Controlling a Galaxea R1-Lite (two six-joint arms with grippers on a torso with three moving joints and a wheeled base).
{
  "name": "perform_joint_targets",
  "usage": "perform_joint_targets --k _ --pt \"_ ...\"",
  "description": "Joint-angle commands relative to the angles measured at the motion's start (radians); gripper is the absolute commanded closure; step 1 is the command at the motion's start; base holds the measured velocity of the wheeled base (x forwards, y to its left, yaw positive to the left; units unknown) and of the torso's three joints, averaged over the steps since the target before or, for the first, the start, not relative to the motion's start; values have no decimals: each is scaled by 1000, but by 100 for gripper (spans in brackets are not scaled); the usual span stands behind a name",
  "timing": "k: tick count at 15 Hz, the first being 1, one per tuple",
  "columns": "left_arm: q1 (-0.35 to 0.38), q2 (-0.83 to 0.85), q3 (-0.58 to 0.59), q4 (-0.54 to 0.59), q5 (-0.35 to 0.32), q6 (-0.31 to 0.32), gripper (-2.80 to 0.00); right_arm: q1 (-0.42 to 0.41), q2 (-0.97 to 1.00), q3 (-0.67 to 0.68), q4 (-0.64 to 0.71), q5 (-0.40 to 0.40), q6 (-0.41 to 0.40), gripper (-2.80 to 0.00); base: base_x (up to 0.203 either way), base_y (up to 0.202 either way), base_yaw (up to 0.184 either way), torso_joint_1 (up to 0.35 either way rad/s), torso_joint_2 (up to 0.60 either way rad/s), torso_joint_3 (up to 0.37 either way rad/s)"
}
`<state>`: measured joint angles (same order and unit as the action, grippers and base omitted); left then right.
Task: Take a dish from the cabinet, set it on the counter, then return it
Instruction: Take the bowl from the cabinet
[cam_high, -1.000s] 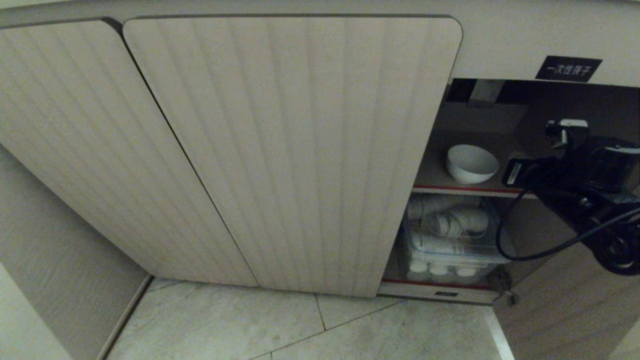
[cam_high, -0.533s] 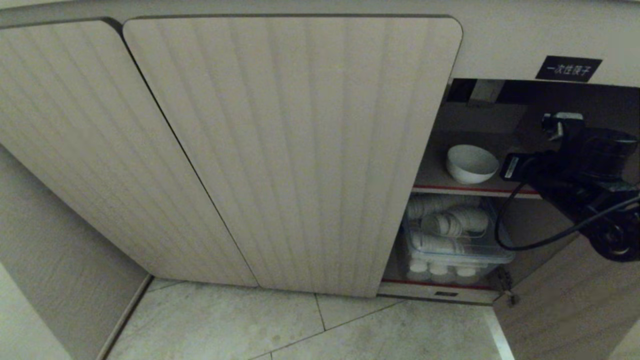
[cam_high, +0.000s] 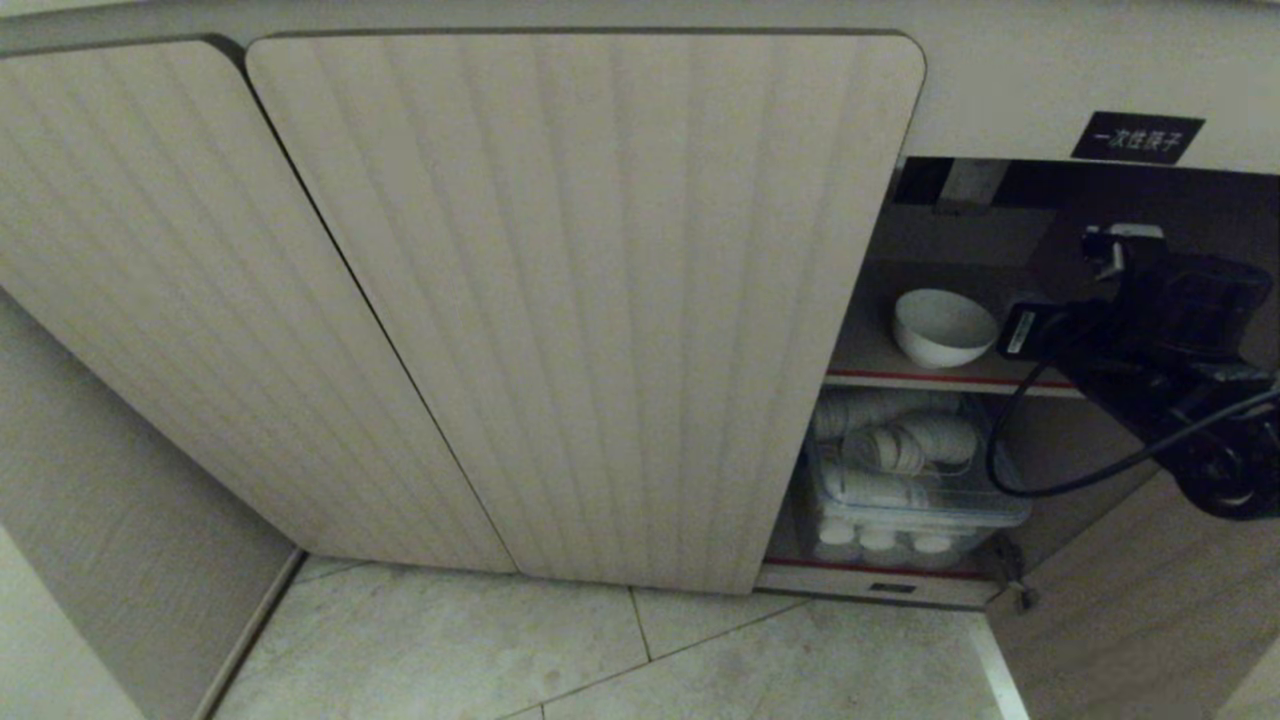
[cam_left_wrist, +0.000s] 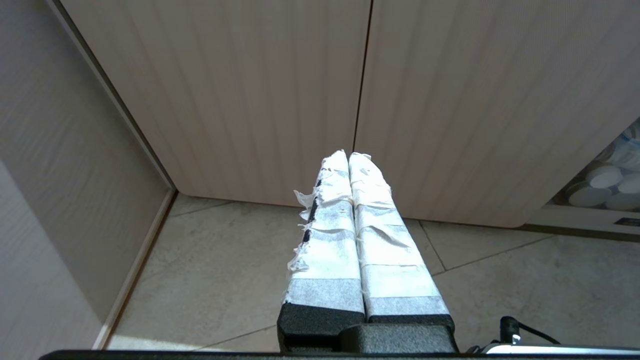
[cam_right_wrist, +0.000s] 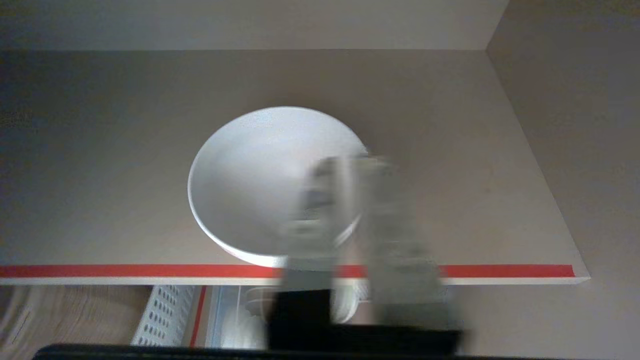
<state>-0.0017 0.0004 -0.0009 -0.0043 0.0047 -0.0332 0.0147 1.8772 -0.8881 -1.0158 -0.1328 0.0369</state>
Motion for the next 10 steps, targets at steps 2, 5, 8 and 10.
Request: perform_joint_targets --k 2,5,8,10 --pt "0 0 -1 -1 0 -1 0 2 15 -7 -10 -4 8 -280 0 0 0 0 0 0" --pt "0 0 0 0 0 -1 0 1 32 -17 -7 -5 7 -280 0 0 0 0 0 0" --pt "0 0 0 0 0 -1 0 2 41 -23 -12 -7 8 -280 0 0 0 0 0 0" --pt "0 0 -1 0 0 -1 0 2 51 -35 -6 -7 8 -280 0 0 0 0 0 0"
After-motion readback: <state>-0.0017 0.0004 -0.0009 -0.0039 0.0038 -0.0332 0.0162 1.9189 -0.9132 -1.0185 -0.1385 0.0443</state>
